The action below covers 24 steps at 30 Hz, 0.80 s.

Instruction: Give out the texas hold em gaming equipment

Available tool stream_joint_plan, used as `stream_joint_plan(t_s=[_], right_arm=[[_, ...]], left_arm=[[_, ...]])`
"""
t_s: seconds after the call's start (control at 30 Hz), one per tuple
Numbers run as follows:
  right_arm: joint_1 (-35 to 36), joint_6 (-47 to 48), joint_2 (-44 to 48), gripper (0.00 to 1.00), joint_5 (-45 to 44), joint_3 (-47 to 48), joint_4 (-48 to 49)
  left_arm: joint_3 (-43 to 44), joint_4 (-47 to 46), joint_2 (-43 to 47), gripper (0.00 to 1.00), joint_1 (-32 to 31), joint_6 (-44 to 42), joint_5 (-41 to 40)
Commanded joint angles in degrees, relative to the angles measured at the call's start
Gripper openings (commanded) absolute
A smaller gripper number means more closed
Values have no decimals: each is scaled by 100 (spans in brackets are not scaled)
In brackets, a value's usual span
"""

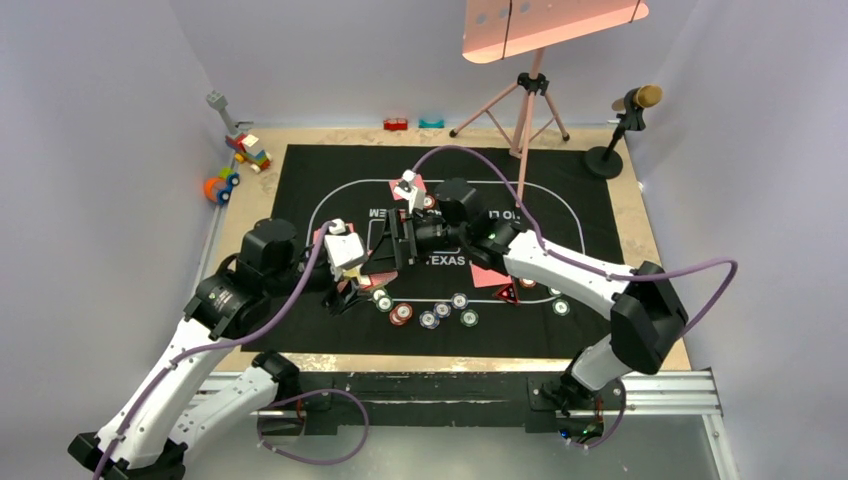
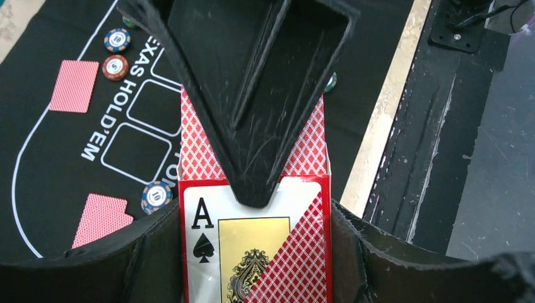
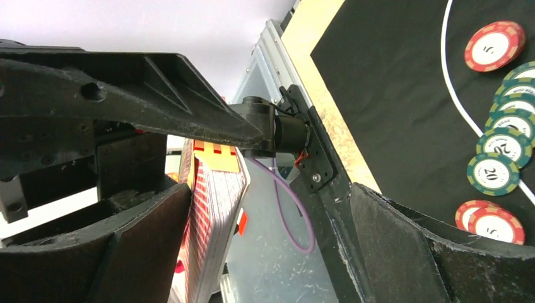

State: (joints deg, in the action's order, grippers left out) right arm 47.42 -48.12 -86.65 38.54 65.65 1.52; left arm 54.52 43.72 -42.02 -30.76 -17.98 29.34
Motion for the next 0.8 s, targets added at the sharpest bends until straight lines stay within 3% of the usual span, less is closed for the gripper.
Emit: stream_joint_plan(t_s=[0.0,0.23,0.43,0.77], right_arm=[[91,13,-43,99,47,225,233],[92,-233,8,98,308,-70,706],[83,-354,49,72,403,-135,632],[-40,-436,255,55,391,-338,607]], left_arm=[[118,-409,11,23,35,87,15],[142,-392,-11,22,35,70,-7],[147,-403,-17,23,29,93,26],[228,-354,26,23,42,92,25]])
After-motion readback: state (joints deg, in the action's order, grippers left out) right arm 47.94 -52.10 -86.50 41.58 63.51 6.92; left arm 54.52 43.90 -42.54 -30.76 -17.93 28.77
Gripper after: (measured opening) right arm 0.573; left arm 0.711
